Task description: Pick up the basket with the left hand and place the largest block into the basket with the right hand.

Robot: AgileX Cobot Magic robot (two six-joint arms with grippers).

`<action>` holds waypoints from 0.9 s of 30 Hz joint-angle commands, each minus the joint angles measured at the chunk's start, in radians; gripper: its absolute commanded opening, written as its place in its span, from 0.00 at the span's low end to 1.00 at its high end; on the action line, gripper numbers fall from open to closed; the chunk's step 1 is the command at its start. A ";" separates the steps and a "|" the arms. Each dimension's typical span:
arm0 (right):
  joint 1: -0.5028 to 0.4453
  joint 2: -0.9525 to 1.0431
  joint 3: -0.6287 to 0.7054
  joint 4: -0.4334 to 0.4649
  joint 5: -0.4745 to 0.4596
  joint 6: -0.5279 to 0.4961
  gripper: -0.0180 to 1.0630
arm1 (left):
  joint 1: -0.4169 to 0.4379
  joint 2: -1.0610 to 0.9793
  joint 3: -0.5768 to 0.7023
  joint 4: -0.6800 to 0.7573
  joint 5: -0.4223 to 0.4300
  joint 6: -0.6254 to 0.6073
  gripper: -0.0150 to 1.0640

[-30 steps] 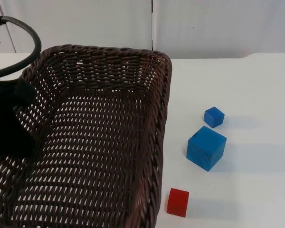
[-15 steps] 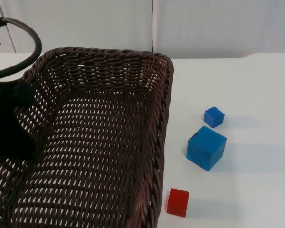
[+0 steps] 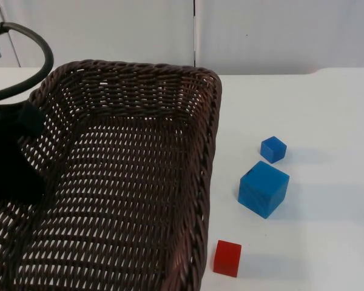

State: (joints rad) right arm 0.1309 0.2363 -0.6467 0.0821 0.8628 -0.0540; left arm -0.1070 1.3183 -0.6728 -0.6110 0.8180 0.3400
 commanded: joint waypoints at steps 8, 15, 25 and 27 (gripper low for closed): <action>-0.006 0.304 -0.084 0.002 -0.069 -0.007 0.99 | -0.002 -0.013 0.000 -0.032 0.006 -0.006 0.01; -0.006 0.508 -0.134 0.010 -0.114 -0.068 0.99 | -0.002 -0.013 0.000 -0.032 0.004 -0.006 0.01; -0.006 0.707 -0.141 0.090 -0.219 -0.172 0.99 | -0.002 -0.013 0.000 -0.031 0.004 -0.006 0.01; -0.006 0.731 -0.141 0.115 -0.225 -0.200 0.99 | -0.002 -0.013 0.000 -0.031 0.004 -0.006 0.01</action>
State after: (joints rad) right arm 0.1309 0.9466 -0.7792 0.1687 0.6614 -0.2152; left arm -0.1070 1.3183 -0.6728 -0.6110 0.8180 0.3395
